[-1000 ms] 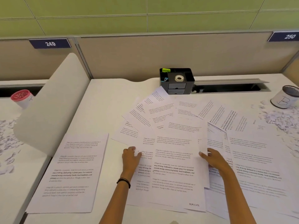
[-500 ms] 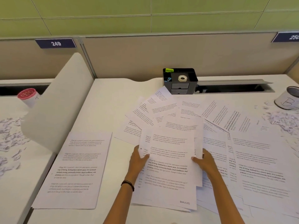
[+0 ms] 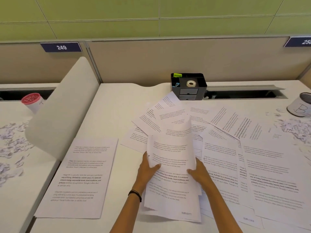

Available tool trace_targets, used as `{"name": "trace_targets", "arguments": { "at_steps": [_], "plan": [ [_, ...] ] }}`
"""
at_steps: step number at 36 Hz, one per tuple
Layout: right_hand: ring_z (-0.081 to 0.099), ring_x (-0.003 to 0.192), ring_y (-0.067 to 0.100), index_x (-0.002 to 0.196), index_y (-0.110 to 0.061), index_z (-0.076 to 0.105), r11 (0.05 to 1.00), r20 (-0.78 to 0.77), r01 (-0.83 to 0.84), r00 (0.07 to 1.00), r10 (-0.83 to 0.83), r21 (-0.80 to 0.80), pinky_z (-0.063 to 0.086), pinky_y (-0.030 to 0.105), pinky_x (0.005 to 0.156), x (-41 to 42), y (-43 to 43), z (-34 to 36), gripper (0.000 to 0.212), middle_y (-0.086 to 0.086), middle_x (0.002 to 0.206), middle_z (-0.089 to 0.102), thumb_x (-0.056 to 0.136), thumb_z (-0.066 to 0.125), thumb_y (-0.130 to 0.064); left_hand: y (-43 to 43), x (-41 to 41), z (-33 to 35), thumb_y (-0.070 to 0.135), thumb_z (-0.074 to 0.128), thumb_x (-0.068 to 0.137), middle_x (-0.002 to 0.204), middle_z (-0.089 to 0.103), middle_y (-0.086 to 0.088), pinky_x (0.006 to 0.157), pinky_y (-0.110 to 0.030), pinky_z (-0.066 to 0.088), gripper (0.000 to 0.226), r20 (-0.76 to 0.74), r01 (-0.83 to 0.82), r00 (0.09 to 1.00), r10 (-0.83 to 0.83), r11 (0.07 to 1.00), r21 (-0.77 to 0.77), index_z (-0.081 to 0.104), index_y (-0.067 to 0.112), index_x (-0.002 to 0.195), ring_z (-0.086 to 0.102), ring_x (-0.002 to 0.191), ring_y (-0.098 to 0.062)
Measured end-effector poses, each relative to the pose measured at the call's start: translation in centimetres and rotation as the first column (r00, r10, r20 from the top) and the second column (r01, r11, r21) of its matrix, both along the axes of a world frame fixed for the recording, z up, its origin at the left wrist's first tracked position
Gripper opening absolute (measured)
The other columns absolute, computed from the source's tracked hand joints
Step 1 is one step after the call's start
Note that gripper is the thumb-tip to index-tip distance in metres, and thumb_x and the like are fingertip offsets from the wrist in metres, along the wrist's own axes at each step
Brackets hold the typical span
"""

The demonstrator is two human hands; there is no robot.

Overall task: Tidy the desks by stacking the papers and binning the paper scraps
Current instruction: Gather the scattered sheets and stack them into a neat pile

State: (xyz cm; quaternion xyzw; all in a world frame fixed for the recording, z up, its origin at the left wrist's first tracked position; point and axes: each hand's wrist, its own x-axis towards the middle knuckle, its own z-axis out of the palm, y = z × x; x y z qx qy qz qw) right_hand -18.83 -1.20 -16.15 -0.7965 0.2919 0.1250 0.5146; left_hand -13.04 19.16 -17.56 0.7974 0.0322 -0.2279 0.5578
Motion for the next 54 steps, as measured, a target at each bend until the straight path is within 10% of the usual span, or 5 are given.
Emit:
{"name": "trace_targets", "arguments": {
  "at_steps": [13, 26, 40, 54],
  "plan": [
    [0.057, 0.112, 0.026, 0.13, -0.011, 0.048, 0.996, 0.063, 0.021, 0.998, -0.027, 0.09, 0.047, 0.043, 0.096, 0.7, 0.1, -0.2, 0.043, 0.01, 0.128, 0.058, 0.089, 0.06, -0.017, 2.1, 0.4, -0.2, 0.009, 0.075, 0.077, 0.108, 0.063, -0.001, 0.07, -0.021, 0.052, 0.04, 0.004, -0.041, 0.999, 0.041, 0.999, -0.007, 0.052, 0.018, 0.108, 0.062, 0.09, -0.016],
    [0.065, 0.086, 0.02, 0.123, -0.01, 0.052, 0.969, 0.057, 0.16, 0.983, -0.173, 0.189, 0.055, 0.028, 0.07, 0.9, -2.2, -1.1, 0.033, 0.012, 0.1, 0.066, 0.091, 0.056, -0.01, 6.2, 2.4, 1.9, 0.015, 0.071, 0.082, 0.12, 0.061, -0.004, 0.092, -0.043, 0.05, 0.046, 0.087, 0.002, 0.996, -0.012, 0.994, 0.111, 0.051, 0.017, 0.123, 0.059, 0.105, -0.022],
    [0.067, 0.081, 0.022, 0.112, -0.009, 0.058, 0.965, 0.08, 0.119, 0.987, -0.141, 0.235, 0.056, 0.033, 0.073, 1.8, -1.0, 0.4, 0.025, 0.011, 0.092, 0.069, 0.094, 0.053, -0.024, 11.2, 2.7, 9.8, 0.014, 0.067, 0.085, 0.108, 0.065, 0.006, 0.066, -0.017, 0.05, 0.039, 0.172, 0.028, 0.984, -0.036, 0.998, 0.047, 0.054, 0.022, 0.121, 0.063, 0.092, -0.007],
    [0.064, 0.107, 0.021, 0.127, -0.022, 0.052, 0.698, 0.268, -0.111, 0.956, -0.119, 0.707, 0.056, 0.031, 0.076, 4.7, 3.2, 6.1, 0.052, 0.001, 0.119, 0.066, 0.08, 0.058, -0.045, 10.0, 2.8, 12.2, 0.014, 0.064, 0.087, 0.113, 0.063, 0.015, 0.072, -0.013, 0.053, 0.042, 0.332, 0.0, 0.942, 0.041, 0.993, -0.122, 0.051, 0.024, 0.125, 0.064, 0.097, 0.0]
  ]
}}
